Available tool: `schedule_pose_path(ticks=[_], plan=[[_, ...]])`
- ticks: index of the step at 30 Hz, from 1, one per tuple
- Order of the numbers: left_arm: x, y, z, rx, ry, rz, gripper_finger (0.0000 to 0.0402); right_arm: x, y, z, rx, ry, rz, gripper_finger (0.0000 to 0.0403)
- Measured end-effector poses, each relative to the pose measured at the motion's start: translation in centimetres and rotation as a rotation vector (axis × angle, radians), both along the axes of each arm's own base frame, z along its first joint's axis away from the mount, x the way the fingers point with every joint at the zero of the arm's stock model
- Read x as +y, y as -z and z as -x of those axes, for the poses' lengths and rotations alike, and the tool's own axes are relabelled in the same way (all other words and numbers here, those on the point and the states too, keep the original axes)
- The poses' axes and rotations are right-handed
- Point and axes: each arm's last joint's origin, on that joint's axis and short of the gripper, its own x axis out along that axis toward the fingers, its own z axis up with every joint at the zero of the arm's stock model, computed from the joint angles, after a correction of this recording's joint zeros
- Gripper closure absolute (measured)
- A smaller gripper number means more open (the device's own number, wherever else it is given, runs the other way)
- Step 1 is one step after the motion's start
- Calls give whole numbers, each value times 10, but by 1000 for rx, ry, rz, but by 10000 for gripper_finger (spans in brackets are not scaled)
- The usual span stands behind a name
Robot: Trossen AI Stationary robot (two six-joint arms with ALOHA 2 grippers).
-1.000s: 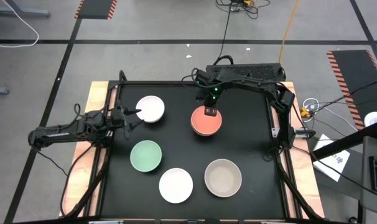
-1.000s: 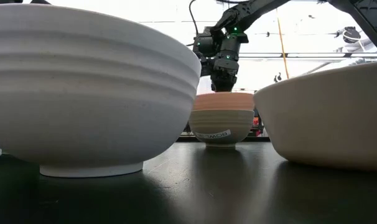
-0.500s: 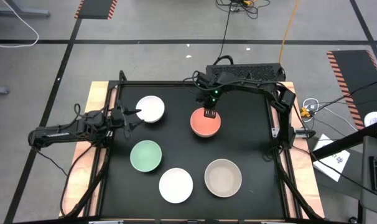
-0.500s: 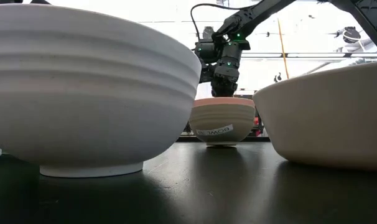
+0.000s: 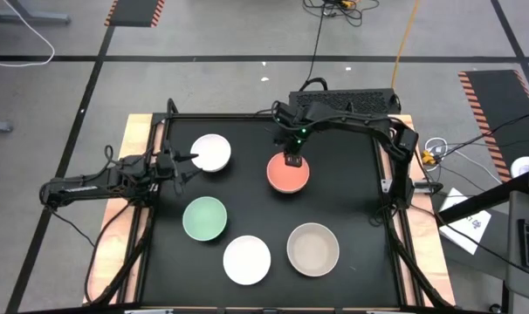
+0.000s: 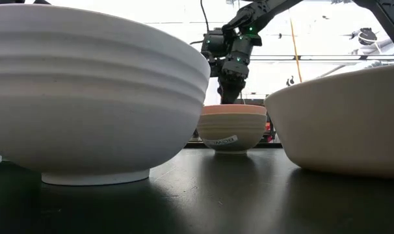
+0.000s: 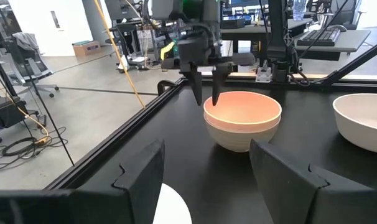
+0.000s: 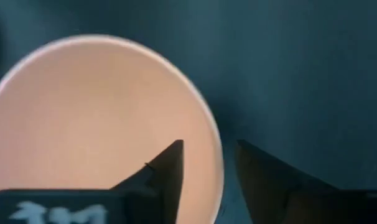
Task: Nest bowls inside each other
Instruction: Stack the light orange bowl on top of the light brown bowl
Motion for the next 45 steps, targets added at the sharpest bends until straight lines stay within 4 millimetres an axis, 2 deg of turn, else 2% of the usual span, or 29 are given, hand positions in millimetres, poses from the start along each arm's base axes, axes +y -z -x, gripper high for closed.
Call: schedule_pose_path(ticks=[8, 12, 16, 22, 36, 45], plan=[[0, 0, 0, -1, 0, 4, 163, 2, -24, -2, -134, 31, 41, 220], [0, 0, 0, -3, 0, 12, 163, 6, -33, -6, -305, -21, -18, 219], [0, 0, 0, -5, -1, 18, 163, 9, -19, -8, -452, -31, -86, 221], [0, 0, 0, -5, -1, 16, 163, 13, 1, 2, -439, -3, -109, 222], [0, 0, 0, -9, 9, 16, 163, 18, 20, 5, -497, 52, -145, 222], [-1, -1, 0, -21, 33, 25, 163, 16, 24, 7, -401, 193, 79, 222]])
